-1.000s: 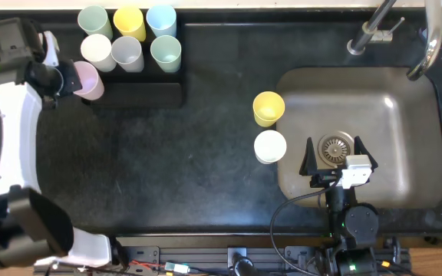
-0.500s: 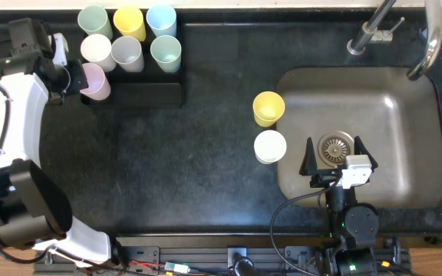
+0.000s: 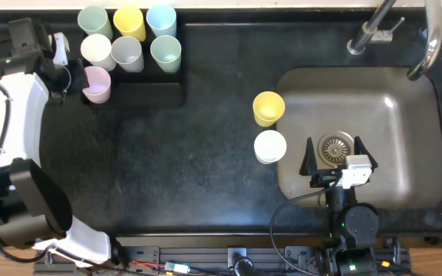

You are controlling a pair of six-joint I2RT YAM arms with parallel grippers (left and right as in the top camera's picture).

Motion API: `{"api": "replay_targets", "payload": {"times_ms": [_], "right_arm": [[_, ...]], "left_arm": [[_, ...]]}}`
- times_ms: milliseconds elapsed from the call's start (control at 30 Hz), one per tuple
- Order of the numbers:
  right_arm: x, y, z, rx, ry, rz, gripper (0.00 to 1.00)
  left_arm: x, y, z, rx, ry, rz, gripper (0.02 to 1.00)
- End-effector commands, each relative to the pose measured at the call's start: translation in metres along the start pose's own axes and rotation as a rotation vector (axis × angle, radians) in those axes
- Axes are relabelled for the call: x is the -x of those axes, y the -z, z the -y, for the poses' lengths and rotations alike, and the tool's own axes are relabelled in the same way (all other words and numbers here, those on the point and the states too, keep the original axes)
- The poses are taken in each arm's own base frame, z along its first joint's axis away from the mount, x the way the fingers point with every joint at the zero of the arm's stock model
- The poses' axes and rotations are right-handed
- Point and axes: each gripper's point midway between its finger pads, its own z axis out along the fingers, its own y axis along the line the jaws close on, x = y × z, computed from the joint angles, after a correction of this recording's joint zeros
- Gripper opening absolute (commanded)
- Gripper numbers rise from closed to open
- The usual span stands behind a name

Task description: Store Cups

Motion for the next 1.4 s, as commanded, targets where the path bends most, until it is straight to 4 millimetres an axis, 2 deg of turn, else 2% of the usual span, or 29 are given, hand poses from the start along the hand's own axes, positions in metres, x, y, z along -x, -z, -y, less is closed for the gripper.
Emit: {"api": "replay_targets", "payload": {"times_ms": [33,100,167,200,300,400,467,500,567,633,700,733,767,833,933,967,1067,1133,1233,1400], "right_arm": [[-0.003,0.000,0.002,-0.008,-0.011,0.003,0.998],[-0.003,0.000,0.002,-0.008,-0.011,0.003,0.996],[-0.003,0.000,0.002,-0.008,-0.011,0.003,0.998],[-0.003,0.000,0.002,-0.008,-0.011,0.003,0.998],[-0.003,0.000,0.002,-0.008,-0.011,0.003,0.996],[-0.003,0.000,0.002,-0.008,-0.011,0.003,0.993],[-0.003,0.000,0.002,-0.008,-0.011,0.003,0.998],[-0.003,0.000,0.002,-0.008,-0.011,0.003,0.998],[-0.003,0.000,0.002,-0.008,-0.011,0.003,0.998],[-0.003,0.000,0.002,-0.008,-0.011,0.003,0.996],[-0.003,0.000,0.002,-0.008,-0.011,0.003,0.998],[-0.003,0.000,0.002,-0.008,-0.011,0.003,0.998],[-0.003,0.000,0.002,-0.008,-0.011,0.003,0.996],[-0.003,0.000,0.002,-0.008,-0.011,0.003,0.996],[-0.003,0.000,0.002,-0.008,-0.011,0.003,0.996],[-0.003,0.000,0.002,-0.008,-0.011,0.003,0.996],[-0.003,0.000,0.002,-0.008,-0.011,0.003,0.996],[-0.003,0.000,0.002,-0.008,-0.011,0.003,0.998],[-0.003,0.000,0.002,-0.008,-0.011,0.003,0.998],[-0.003,0.000,0.002,-0.008,-0.011,0.003,0.996]], "left_arm": [[-0.006,-0.004,0.004,-0.018,-0.020,-0.022,0.198],[-0.004,0.002,0.005,-0.019,-0.021,-0.006,0.255],[0.001,0.014,0.007,-0.021,-0.025,0.026,0.364],[0.007,0.031,0.008,-0.025,-0.020,0.070,0.492],[0.016,0.069,0.015,-0.059,-0.001,0.162,0.706],[0.022,0.121,0.035,-0.113,-0.001,0.283,0.855],[0.023,0.157,0.060,-0.149,-0.025,0.361,0.890],[0.021,0.189,0.090,-0.181,-0.042,0.423,0.925],[0.015,0.214,0.131,-0.232,-0.062,0.454,0.950],[0.006,0.223,0.170,-0.289,-0.078,0.447,0.967],[-0.005,0.223,0.210,-0.349,-0.107,0.410,0.976],[-0.020,0.214,0.250,-0.387,-0.135,0.343,0.974],[-0.030,0.207,0.270,-0.393,-0.153,0.300,0.974],[-0.051,0.191,0.304,-0.391,-0.196,0.219,0.974],[-0.082,0.164,0.343,-0.364,-0.250,0.102,0.972],[-0.105,0.145,0.363,-0.348,-0.282,0.022,0.969],[-0.134,0.117,0.385,-0.343,-0.332,-0.075,0.965],[-0.150,0.095,0.391,-0.314,-0.336,-0.128,0.961],[-0.159,0.075,0.395,-0.283,-0.348,-0.154,0.945],[-0.158,0.049,0.402,-0.254,-0.348,-0.130,0.899]]}}
